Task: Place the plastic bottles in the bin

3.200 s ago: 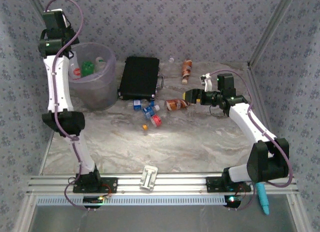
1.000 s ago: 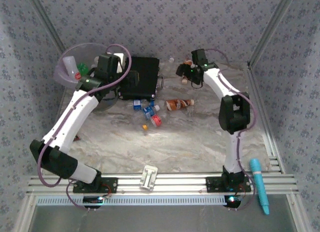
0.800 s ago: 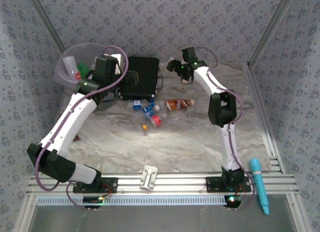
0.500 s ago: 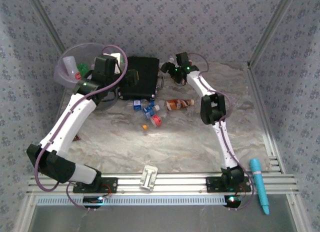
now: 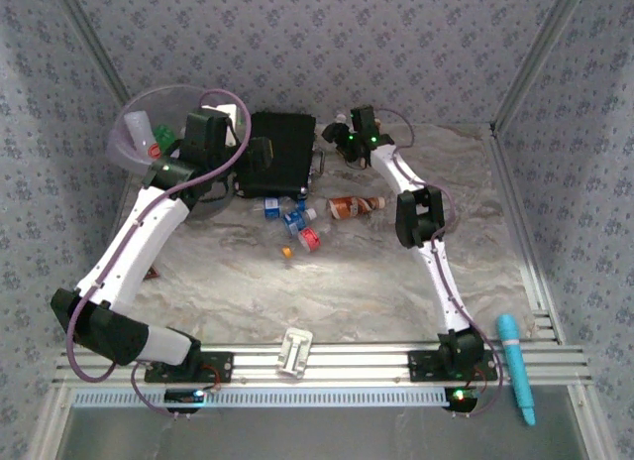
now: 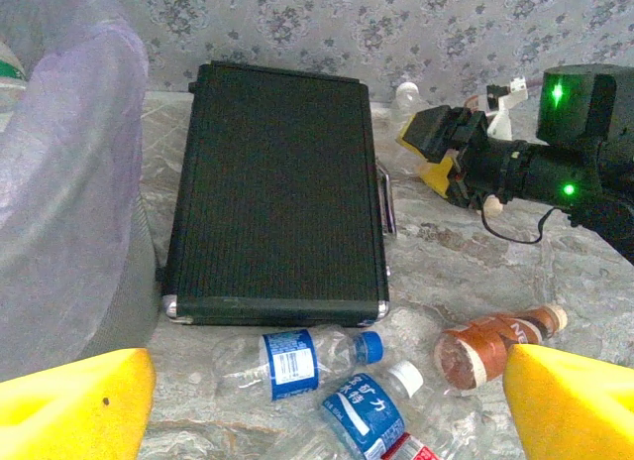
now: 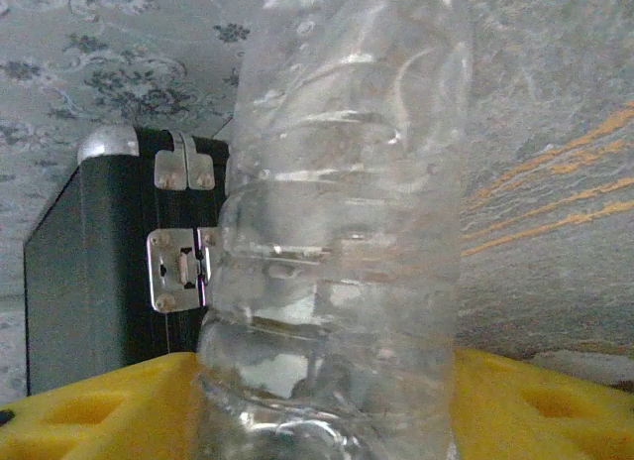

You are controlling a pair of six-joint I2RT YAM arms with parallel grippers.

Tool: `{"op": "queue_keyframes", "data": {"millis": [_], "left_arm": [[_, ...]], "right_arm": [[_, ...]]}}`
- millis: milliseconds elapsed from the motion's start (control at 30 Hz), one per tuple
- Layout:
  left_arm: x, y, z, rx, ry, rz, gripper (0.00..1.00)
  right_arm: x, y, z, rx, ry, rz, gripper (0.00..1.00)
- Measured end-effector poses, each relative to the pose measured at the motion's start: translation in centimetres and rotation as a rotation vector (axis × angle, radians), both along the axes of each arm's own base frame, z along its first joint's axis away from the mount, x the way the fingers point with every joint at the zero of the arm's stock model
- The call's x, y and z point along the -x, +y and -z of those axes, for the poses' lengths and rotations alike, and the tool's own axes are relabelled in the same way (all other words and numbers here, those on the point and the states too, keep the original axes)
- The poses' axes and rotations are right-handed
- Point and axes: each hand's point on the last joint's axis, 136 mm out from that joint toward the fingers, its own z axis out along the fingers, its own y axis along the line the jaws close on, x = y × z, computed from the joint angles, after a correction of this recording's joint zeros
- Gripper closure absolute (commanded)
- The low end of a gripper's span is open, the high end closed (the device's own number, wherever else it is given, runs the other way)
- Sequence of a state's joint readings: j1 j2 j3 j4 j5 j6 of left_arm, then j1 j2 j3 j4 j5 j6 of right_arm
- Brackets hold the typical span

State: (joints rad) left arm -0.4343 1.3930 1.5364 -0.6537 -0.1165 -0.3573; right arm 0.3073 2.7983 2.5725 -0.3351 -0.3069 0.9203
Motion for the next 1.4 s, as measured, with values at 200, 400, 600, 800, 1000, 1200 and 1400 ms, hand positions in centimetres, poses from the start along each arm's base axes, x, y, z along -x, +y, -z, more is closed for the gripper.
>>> {"op": "queue_keyframes", "data": {"millis": [200,400,600,800,1000,1200,1400], "left_arm": [[0.0,0.0,-0.2,0.011,-0.002,-0.005,0.09],[0.1,-0.4,-0.3,0.043,0.005,0.001,0.09],[-0.1,-1.1,-0.9,0.096,-0.004,0.012,0.09],[-0.8,-2.5,-2.7,0.222,-0.047,0.022,0.11],[-1.9,-4.7,-5.3,0.406,-0.086,0.055,0.11],[-3.5,-8.1,-5.0,0.567,-0.026,0.135,0.07],[-4.1,-10.9,-4.0,0.655,0.033,0.203,0.00]], "right_arm": [[0.1,-0.1,0.3,0.023,-0.007,-0.023,0.46],[1.6,-1.2,-0.3,0.096,-0.001,-0.075,0.53],[4.6,-3.4,-5.5,0.156,-0.028,-0.126,0.56],[8.9,-4.1,-15.3,0.181,-0.204,-0.254,0.59],[16.2,-3.8,-19.9,0.192,-0.345,-0.448,0.58],[22.6,-3.2,-21.3,0.192,-0.433,-0.607,0.59],[27.8,-1.3,-22.8,0.200,-0.524,-0.725,0.61]]}}
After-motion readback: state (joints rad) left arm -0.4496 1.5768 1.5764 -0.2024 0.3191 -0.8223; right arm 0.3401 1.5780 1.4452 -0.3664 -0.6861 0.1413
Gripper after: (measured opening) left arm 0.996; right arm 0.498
